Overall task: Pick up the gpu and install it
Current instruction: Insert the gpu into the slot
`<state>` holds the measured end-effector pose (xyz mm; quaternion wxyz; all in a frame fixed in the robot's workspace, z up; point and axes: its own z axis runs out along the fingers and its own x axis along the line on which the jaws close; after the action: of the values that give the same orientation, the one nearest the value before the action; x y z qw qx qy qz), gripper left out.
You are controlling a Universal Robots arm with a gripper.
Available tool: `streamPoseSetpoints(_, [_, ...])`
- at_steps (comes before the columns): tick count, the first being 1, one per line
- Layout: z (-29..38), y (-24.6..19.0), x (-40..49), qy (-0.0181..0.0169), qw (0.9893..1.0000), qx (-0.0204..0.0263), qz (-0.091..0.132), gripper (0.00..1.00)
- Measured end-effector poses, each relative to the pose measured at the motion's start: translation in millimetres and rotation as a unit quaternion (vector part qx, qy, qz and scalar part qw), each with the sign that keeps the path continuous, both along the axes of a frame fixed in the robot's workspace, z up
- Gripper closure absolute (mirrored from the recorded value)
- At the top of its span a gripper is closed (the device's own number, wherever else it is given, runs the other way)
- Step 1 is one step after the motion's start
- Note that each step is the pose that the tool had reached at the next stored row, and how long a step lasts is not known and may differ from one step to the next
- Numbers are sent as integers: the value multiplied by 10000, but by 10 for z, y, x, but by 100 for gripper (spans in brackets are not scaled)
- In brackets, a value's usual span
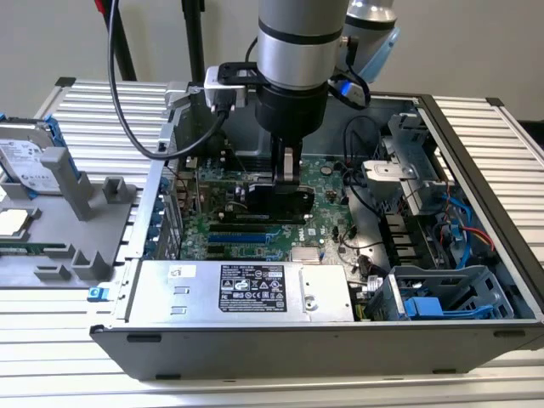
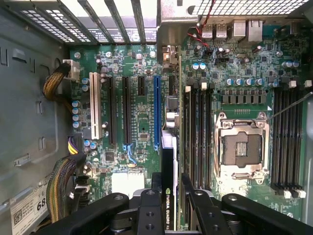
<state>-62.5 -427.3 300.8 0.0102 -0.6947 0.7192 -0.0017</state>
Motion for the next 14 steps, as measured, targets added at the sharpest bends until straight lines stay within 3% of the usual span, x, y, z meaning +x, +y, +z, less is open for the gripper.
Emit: streamPoseSetpoints(14, [-27,0,0,0,10000,0,0,100])
